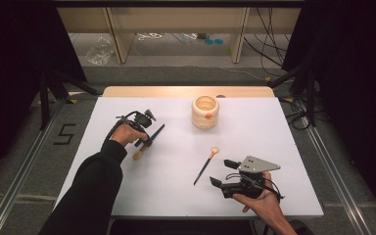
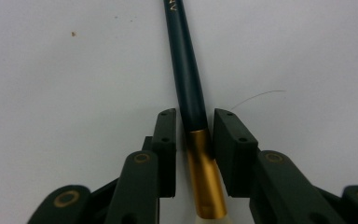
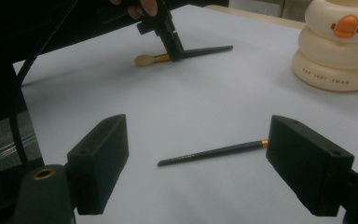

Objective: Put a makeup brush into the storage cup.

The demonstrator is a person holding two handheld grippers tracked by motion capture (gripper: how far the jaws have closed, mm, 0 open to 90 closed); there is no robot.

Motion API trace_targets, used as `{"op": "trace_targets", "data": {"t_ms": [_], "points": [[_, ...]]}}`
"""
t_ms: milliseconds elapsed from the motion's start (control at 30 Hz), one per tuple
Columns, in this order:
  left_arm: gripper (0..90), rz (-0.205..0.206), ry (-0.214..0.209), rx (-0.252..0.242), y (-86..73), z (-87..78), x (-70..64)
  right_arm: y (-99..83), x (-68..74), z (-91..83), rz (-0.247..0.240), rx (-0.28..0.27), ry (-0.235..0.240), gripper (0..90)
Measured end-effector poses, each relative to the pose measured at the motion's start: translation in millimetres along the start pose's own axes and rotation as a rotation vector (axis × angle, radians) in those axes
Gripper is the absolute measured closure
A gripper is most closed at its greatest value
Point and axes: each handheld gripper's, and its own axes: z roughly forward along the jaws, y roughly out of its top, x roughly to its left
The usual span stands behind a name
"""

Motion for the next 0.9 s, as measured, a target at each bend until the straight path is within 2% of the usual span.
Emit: {"op": "trace_targets", "data": {"t_ms": [33,133,300,333,500,633,667,700,767,833,900], "points": [[72.5,0.002,0.005,0.007,0.9,0.0,-0.5,-0.6,-0.1,2.1,0.003,-0.024,0.014,21.9],[74.2,0.014,0.006,0.019,2.6,0.1,0.5,-0.2,0.2,0.7,0.001,-0.008,0.009,22.0],[77.1,-0.004,-0.012,0.016,2.0,-0.2,3.2,-0.3,0.5,1.6,-0.004,-0.010,0.014,22.1],[77.4,0.019,-0.004,0.022,2.0,-0.4,3.0,-0.3,0.7,1.6,-0.001,-0.006,0.016,22.1],[77.8,0.032,-0.007,0.031,2.7,-0.6,3.2,-0.2,0.8,1.4,-0.001,0.001,0.020,22.3],[78.0,0.091,0.013,0.087,6.8,-0.9,0.4,-0.1,1.2,1.5,-0.004,0.001,0.017,22.3],[78.0,0.108,0.022,0.084,8.2,-0.2,-0.4,-0.1,1.0,1.6,-0.008,-0.002,0.017,22.3],[78.0,0.121,0.020,0.107,8.7,-1.2,0.0,-0.1,0.9,1.4,-0.007,-0.003,0.019,22.3],[78.1,0.123,0.016,0.107,8.6,-1.4,0.4,-0.2,1.0,1.4,-0.003,0.000,0.020,22.3],[78.1,0.103,0.010,0.091,7.3,-0.5,-1.1,-0.2,1.0,1.4,-0.004,0.001,0.019,22.3],[78.2,0.128,0.014,0.091,6.9,-1.0,-0.5,-0.1,1.0,1.5,-0.004,0.000,0.019,22.4]]}}
